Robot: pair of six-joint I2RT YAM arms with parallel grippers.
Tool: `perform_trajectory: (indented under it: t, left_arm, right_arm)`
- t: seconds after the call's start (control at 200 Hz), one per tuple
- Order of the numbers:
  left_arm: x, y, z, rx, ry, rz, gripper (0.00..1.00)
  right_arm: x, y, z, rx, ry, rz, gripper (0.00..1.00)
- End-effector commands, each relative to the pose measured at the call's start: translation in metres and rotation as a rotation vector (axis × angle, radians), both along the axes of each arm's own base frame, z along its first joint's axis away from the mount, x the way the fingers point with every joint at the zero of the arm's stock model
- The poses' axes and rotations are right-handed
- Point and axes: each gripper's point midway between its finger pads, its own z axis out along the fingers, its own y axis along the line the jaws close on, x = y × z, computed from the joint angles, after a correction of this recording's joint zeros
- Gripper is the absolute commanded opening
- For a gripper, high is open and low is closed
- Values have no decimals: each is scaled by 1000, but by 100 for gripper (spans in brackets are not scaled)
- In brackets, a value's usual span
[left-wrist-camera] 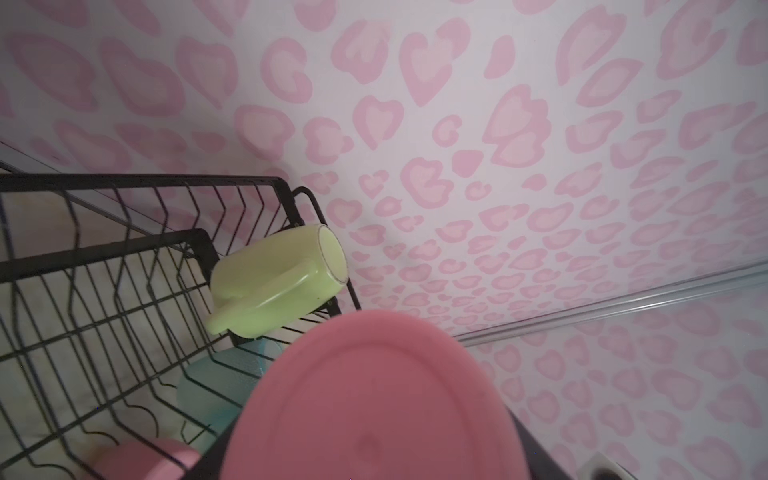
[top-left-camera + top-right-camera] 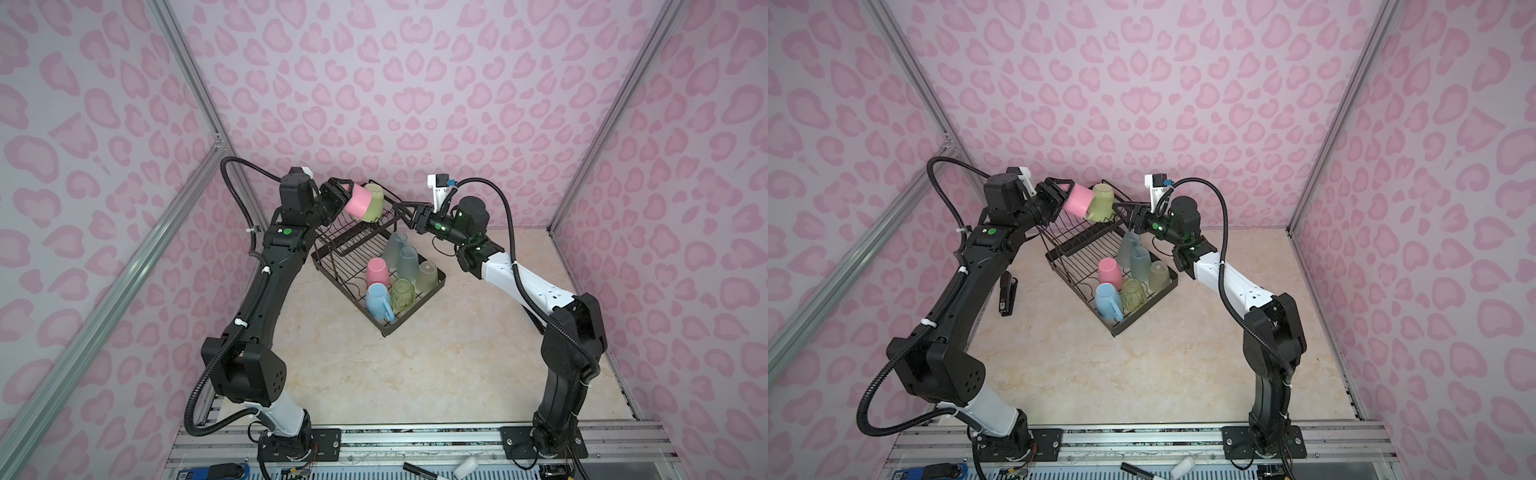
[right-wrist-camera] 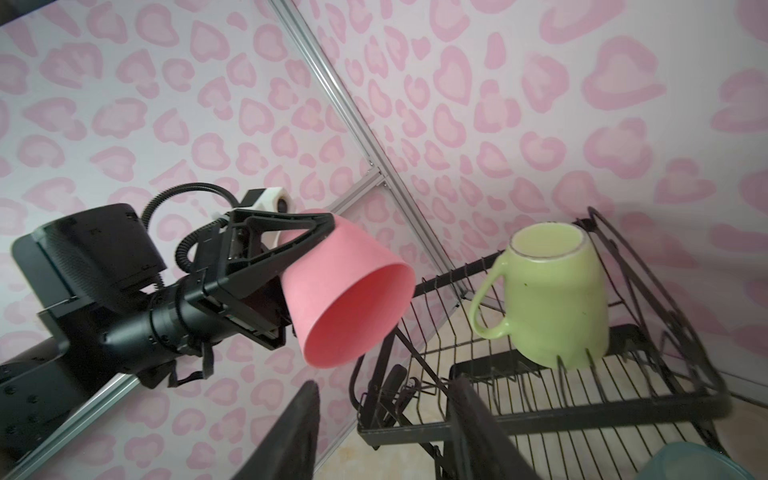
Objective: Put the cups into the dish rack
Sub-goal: 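Grasp the pink cup's base with the left gripper beside the right gripper, then lower the pink cup onto the upper tier beside the lime mug with the left gripper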
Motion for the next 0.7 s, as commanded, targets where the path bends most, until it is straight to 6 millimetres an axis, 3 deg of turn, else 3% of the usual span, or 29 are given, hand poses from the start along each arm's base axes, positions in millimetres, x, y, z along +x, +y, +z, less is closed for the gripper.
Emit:
perform_trajectory:
  t: [0.0, 0.285, 0.605, 0.625, 0.695]
  left_arm:
    - [2, 27, -8, 217, 1, 106, 52]
    - [21, 41, -33, 442, 41, 208, 53]
    - [39, 49, -43, 588, 52, 278, 53]
    - [40, 49, -44, 594, 52, 280, 53]
    - [44, 48, -49, 619, 55, 283, 53]
  right_arm:
    - [-2, -3, -9, -43, -15, -14, 51]
    - [-8, -6, -25, -88, -8, -19, 51]
    - [-10, -6, -31, -88, -16, -6, 51]
    - [-11, -5, -46, -103, 8, -4, 51]
    - [-11, -7, -49, -107, 12, -6, 51]
